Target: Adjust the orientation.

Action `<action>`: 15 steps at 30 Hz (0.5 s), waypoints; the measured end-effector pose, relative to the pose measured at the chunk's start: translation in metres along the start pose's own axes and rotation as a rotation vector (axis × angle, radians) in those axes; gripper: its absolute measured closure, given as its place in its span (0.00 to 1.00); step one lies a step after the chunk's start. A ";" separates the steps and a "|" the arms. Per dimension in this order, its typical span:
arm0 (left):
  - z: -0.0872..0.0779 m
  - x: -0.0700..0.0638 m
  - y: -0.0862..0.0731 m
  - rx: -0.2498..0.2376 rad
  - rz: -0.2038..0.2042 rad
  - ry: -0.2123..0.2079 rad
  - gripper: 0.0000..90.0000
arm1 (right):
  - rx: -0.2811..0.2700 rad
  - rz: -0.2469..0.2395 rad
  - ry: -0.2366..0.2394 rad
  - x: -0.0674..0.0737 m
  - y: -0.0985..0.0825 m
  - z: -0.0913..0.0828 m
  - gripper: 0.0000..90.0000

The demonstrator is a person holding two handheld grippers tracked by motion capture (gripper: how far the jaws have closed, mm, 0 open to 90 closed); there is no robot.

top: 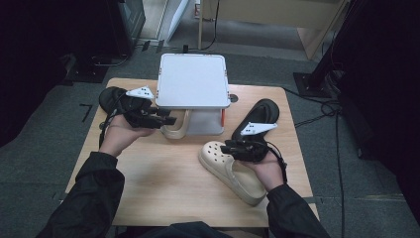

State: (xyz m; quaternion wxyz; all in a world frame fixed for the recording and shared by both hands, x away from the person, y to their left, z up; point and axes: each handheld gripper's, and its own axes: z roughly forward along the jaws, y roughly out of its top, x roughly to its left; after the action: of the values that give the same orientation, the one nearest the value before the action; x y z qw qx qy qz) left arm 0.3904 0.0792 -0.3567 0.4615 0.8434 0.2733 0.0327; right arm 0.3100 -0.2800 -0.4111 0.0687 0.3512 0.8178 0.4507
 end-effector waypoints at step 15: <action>-0.002 0.003 -0.003 -0.041 -0.013 -0.011 0.57 | -0.033 0.033 -0.045 -0.018 -0.041 -0.041 0.64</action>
State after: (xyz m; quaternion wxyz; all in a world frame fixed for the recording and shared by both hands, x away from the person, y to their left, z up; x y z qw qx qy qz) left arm 0.3909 0.0827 -0.3585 0.4804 0.8321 0.2756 0.0308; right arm 0.2850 -0.3337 -0.4227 0.0851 0.3737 0.8026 0.4572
